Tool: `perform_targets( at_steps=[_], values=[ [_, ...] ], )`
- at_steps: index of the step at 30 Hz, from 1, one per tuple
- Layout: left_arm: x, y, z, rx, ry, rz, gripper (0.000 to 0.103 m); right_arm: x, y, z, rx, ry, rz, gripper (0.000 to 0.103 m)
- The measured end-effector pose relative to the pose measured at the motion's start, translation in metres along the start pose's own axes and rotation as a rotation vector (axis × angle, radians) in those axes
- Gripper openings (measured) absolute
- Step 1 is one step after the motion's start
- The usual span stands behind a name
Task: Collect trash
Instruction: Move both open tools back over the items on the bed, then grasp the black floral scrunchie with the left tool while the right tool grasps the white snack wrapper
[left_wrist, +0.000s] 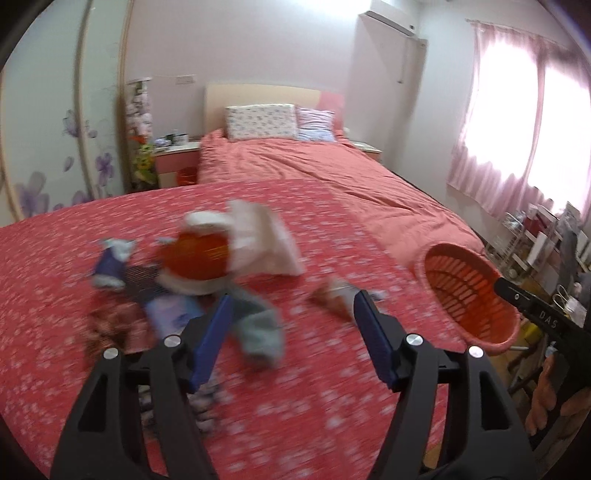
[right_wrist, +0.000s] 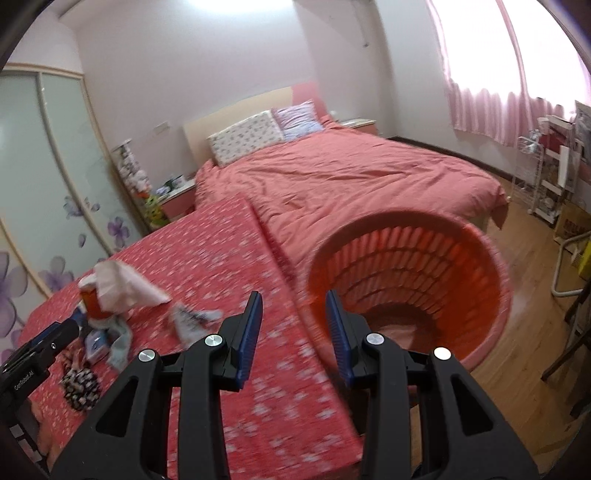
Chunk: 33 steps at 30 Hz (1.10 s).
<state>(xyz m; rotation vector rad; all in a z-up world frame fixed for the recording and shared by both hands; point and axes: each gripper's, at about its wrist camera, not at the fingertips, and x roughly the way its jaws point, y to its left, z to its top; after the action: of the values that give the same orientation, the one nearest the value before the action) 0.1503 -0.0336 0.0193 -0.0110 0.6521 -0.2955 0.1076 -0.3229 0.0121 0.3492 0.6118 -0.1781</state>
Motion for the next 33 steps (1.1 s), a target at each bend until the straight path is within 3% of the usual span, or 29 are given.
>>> perform_targets(
  at_steps=[11,21,28,33],
  values=[
    [-0.016,0.072,-0.050,-0.060,0.052,0.086,0.066,0.019,0.056,-0.034,-0.070,0.090,0.053,0.037],
    [0.010,0.071,-0.072,-0.082,0.128,0.055,0.054,0.026,0.080,-0.043,-0.118,0.126,0.057,0.037],
    [0.024,0.066,-0.070,-0.089,0.154,0.029,0.024,0.035,0.088,-0.047,-0.139,0.148,0.057,0.037],
    [0.018,0.067,-0.061,-0.089,0.134,0.011,0.019,0.046,0.093,-0.043,-0.148,0.161,0.057,0.037]
  ],
)
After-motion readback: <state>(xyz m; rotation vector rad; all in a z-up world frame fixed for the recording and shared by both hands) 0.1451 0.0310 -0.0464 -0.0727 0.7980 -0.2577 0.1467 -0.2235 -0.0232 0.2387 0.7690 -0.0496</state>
